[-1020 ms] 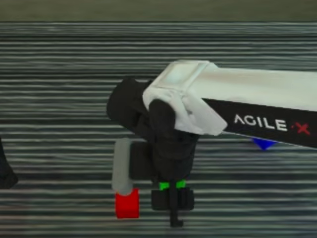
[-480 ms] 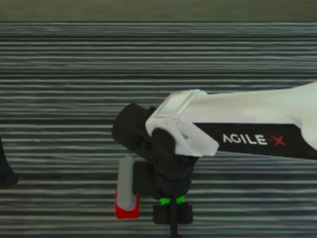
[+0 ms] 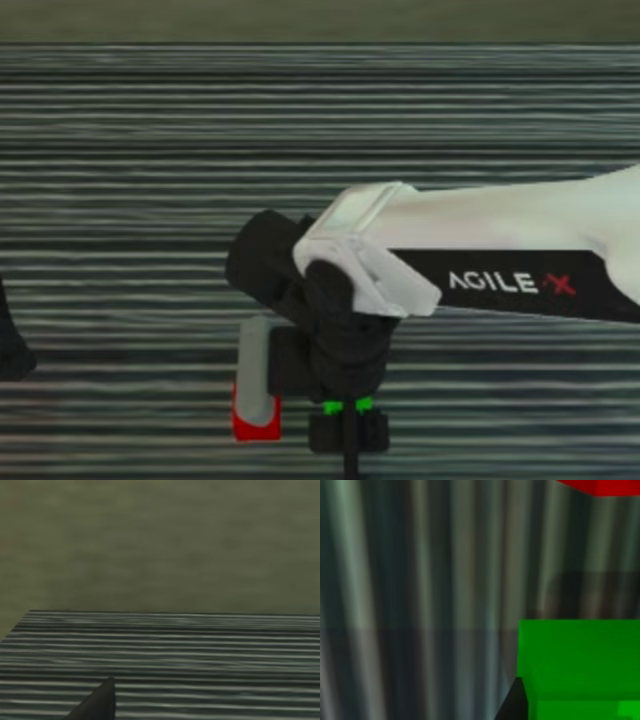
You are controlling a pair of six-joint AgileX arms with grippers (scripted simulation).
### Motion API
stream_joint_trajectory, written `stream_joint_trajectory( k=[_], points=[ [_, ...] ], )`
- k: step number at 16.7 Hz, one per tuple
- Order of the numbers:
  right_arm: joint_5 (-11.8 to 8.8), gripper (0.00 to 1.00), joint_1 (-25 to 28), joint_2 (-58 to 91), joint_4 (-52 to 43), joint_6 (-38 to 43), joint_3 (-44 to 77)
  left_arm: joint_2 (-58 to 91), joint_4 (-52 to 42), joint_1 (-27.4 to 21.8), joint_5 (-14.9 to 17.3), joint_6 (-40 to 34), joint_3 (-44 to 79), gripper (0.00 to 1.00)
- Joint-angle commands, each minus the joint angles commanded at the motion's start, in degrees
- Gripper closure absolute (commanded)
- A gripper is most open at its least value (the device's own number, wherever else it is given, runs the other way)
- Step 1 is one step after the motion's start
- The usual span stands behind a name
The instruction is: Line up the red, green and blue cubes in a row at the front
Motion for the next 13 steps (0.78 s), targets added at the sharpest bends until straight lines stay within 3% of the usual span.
stream_joint_trajectory(
  k=[5, 13],
  points=[
    [0.0, 0.02, 0.0, 0.0, 0.0, 0.0, 0.0, 0.0, 0.0, 0.0, 0.0, 0.0, 0.0, 0.0],
    [0.0, 0.0, 0.0, 0.0, 0.0, 0.0, 0.0, 0.0, 0.0, 0.0, 0.0, 0.0, 0.0, 0.0]
  ],
)
